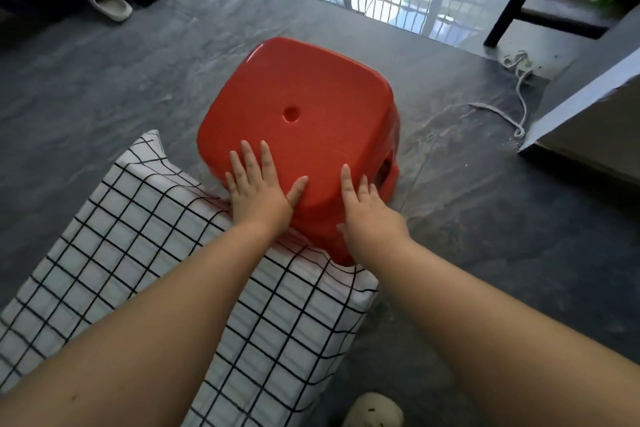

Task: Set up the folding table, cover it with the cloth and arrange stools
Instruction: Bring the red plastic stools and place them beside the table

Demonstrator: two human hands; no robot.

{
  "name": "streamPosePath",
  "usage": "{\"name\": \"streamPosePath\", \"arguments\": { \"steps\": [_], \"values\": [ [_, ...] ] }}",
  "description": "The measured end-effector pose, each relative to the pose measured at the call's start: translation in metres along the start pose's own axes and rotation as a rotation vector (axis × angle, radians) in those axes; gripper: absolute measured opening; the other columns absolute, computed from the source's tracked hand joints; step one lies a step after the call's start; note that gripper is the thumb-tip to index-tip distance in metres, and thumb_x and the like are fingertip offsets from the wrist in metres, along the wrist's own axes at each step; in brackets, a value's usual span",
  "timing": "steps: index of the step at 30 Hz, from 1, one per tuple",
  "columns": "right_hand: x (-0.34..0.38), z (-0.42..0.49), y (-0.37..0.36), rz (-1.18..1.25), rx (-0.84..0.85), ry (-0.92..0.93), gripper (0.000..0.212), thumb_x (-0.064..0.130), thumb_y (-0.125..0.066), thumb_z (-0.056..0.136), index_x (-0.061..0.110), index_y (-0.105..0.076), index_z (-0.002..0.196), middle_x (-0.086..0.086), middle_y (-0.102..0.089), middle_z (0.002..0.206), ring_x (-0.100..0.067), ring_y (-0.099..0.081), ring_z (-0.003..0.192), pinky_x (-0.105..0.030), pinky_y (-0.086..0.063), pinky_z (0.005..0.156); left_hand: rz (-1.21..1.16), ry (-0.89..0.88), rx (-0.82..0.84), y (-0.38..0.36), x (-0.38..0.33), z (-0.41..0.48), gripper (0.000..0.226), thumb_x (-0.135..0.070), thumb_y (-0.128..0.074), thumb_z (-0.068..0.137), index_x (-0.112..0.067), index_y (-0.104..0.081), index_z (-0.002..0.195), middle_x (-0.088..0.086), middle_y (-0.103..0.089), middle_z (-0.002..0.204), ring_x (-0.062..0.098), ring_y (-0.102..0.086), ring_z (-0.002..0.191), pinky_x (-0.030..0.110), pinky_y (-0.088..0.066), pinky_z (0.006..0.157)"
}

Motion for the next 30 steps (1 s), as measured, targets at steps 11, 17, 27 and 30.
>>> {"name": "streamPosePath", "arguments": {
  "steps": [11, 17, 27, 30],
  "values": [
    [0.013, 0.051, 0.027, -0.004, 0.008, 0.027, 0.094, 0.012, -0.05, 0.092, 0.035, 0.027, 0.142, -0.003, 0.004, 0.159, -0.024, -0.005, 0.145, -0.046, -0.033, 0.103, 0.063, 0.018, 0.071, 0.018, 0.013, 0.065, 0.092, -0.072, -0.02, 0.084, -0.015, 0.018, 0.146, 0.014, 0.023, 0.153, 0.031, 0.021, 0.14, 0.046, 0.009, 0.112],
    [-0.039, -0.034, 0.003, 0.058, -0.284, 0.13, 0.073, 0.034, -0.05, 0.093, 0.02, -0.008, 0.151, -0.005, -0.026, 0.154, -0.022, -0.029, 0.137, -0.035, -0.034, 0.104, -0.024, -0.088, -0.178, 0.034, -0.013, 0.021, 0.086, -0.067, -0.018, 0.088, -0.012, 0.013, 0.147, 0.01, 0.019, 0.155, 0.024, 0.019, 0.141, 0.046, 0.007, 0.113],
    [-0.295, -0.366, -0.187, 0.041, -0.085, -0.561, 0.073, 0.036, -0.084, 0.063, 0.0, -0.059, 0.122, -0.02, -0.061, 0.122, -0.036, -0.06, 0.111, -0.047, -0.052, 0.081, -0.194, -0.661, 0.17, -0.094, -0.198, -0.262, 0.075, -0.061, -0.016, 0.087, -0.02, 0.001, 0.148, -0.004, 0.012, 0.154, 0.012, 0.013, 0.142, 0.036, 0.001, 0.116],
    [-0.332, -0.466, -0.198, 0.166, -0.247, -0.787, 0.07, 0.042, -0.064, 0.084, 0.004, -0.041, 0.139, -0.017, -0.042, 0.144, -0.033, -0.037, 0.134, -0.047, -0.038, 0.101, -0.155, -0.79, 0.257, -0.121, -0.254, -0.363, 0.074, -0.064, -0.008, 0.085, -0.024, 0.011, 0.145, -0.005, 0.02, 0.153, 0.01, 0.023, 0.14, 0.035, 0.006, 0.116]
  ]
}}
Point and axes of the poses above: each hand's wrist, its own z-axis towards the middle knuckle, its own y-axis out of the back of the hand, x = y × z, the point moved 9 cm from there along z, towards the middle knuckle
